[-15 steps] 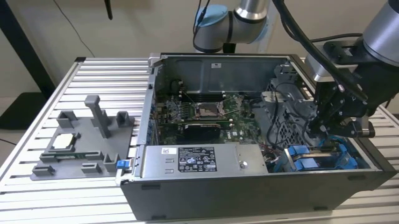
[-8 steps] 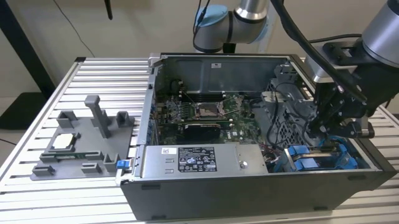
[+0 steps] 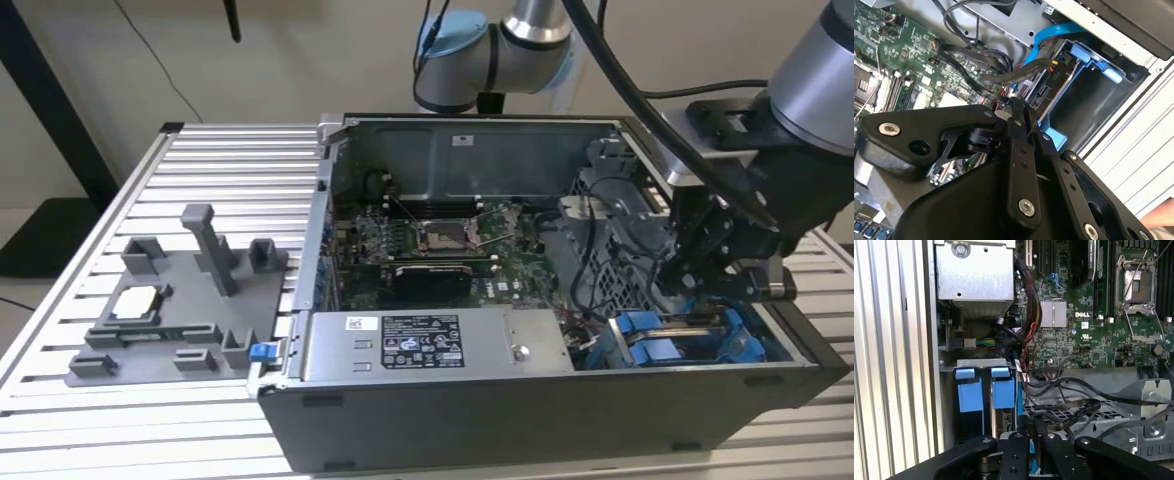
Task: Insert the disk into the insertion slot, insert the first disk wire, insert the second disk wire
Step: 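Insert the second disk wire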
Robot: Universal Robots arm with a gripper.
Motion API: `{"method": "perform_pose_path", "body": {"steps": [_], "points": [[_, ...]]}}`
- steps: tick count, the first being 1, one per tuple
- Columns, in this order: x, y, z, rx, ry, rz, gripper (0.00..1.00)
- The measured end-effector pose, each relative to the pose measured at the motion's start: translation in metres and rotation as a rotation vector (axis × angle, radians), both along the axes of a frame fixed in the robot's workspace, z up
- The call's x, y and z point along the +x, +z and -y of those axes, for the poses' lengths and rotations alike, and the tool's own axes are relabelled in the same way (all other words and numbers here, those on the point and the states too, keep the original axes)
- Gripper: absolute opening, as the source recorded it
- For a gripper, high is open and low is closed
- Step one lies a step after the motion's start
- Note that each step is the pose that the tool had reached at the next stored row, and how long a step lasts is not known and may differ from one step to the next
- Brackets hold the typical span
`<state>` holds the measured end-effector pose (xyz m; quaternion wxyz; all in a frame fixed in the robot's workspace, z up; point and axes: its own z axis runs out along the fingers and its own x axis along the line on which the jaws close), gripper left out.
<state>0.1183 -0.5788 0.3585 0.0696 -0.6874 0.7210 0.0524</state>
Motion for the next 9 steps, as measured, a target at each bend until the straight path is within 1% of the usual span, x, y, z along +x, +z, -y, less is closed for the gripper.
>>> {"method": "perform_pose_path", "body": {"steps": [4,5,6,7,9], "points": [[0.0000,-0.0033,0.0000,-0.0001,0.000,0.0071,0.00],[0.0000,-0.0036,0.0000,-0.0016,0.000,0.0084,0.00],[0.0000,-0.0038,0.0000,-0.0088,0.000,0.0093,0.00],[0.0000,-0.0040,0.0000,-0.0223,0.000,0.0099,0.00],[0.0000,-0.0043,0.0000,-0.0524,0.000,0.0100,0.00]]}}
